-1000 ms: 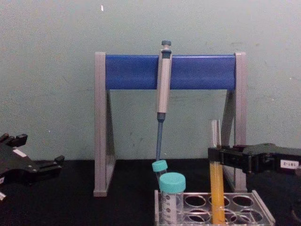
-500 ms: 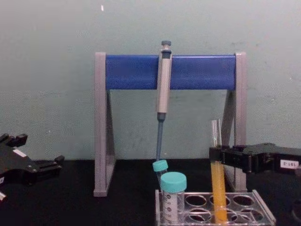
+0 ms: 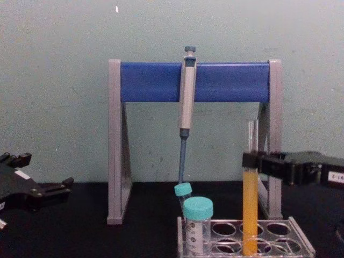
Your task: Pick up the test tube from the test tube rack, shake it, then place it back into the test tube rack.
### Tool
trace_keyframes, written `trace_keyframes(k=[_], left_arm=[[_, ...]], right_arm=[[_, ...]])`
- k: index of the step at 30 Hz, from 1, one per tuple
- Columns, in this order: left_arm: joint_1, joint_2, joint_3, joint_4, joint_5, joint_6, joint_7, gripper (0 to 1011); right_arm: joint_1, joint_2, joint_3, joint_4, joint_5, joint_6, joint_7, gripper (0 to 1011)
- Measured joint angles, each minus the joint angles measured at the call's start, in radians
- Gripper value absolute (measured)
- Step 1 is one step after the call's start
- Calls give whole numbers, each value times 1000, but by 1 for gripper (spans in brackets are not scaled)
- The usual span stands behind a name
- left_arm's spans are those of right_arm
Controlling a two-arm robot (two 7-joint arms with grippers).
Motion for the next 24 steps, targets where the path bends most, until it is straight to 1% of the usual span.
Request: trace_keyframes(k=[3,5,9,10,11,13,17,18,19,21,24], left_arm=[[0,0,0,0,0,0,0,1002],[0,0,0,0,0,0,0,1001],[0,0,0,0,0,0,0,1001],[0,0,0,0,0,0,0,1001],[0,0,0,0,0,0,0,1001],[0,0,0,0,0,0,0,1001],[0,0,0,0,0,0,0,1001],[0,0,0,0,0,0,0,1001],[0,0,0,0,0,0,0,1001],[0,0,0,0,0,0,0,1001],[0,0,0,0,0,0,0,1001]], right_arm=[[-15,2,15,-12,27,-46,22,224],[-18,3,19,-15,31,-56,25,224],[-37,5,37,-37,47,-127,45,224],[-42,5,42,-43,48,-152,49,224],[-42,5,42,-43,48,-152,49,224],[-52,4,56,-54,47,-207,59,224],[-63,-3,72,-60,46,-265,67,224],[-66,-7,78,-61,43,-290,70,224],[-68,-9,80,-61,41,-300,70,224],[-72,-17,87,-61,29,-333,72,224],[-75,-25,93,-57,12,-365,76,224]])
